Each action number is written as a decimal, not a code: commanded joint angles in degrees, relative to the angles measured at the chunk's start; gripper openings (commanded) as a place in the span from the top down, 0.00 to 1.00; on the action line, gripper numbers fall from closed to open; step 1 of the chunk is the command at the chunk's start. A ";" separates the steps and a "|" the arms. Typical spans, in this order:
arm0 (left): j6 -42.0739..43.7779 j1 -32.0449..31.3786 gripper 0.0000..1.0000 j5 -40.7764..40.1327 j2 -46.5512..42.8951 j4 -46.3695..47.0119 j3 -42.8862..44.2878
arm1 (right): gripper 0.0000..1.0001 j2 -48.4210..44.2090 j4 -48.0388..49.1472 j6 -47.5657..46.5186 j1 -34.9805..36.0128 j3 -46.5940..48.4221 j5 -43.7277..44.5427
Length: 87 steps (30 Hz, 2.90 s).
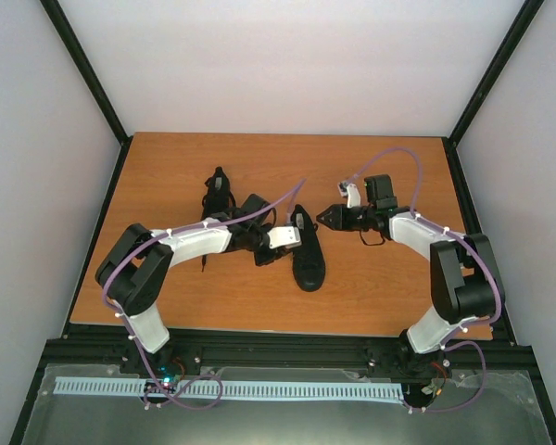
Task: Tie the shoes
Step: Tie the shoelace on the shoe.
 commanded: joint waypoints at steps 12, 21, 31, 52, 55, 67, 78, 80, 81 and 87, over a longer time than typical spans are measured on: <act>0.16 0.36 0.58 0.66 -2.84 -2.79 2.18 | 0.50 4.70 3.66 3.15 4.03 -0.64 0.74; -6.81 -1.10 0.36 2.14 -1.31 12.79 4.96 | 0.44 4.86 3.72 4.62 4.08 -0.83 2.84; -12.31 -2.67 0.46 -1.21 5.89 23.01 6.65 | 0.57 6.27 4.87 6.42 4.08 -1.49 1.84; -7.17 -2.39 0.75 -1.12 7.79 15.40 5.73 | 0.97 2.49 3.80 4.73 4.08 -0.90 0.81; -6.27 -2.13 0.75 -1.20 7.59 14.13 5.41 | 0.97 0.96 3.00 4.09 4.04 -0.86 1.07; -5.88 -1.53 0.79 -1.07 7.87 13.55 3.92 | 0.97 -0.35 1.91 3.57 4.08 -0.72 1.04; -4.56 -1.22 0.81 -1.28 7.85 13.95 1.94 | 0.97 -0.71 0.47 2.40 4.08 0.02 1.50; -4.53 -1.22 0.82 -1.19 7.91 14.19 1.69 | 0.97 -1.28 0.32 2.32 4.07 0.04 1.76; -4.42 -1.22 0.82 -1.20 7.98 14.31 1.52 | 0.97 -1.50 0.30 2.35 4.08 -0.01 1.89; -4.30 -1.22 0.86 -0.99 8.32 15.05 1.05 | 0.97 -2.26 0.02 2.34 4.08 -0.06 2.23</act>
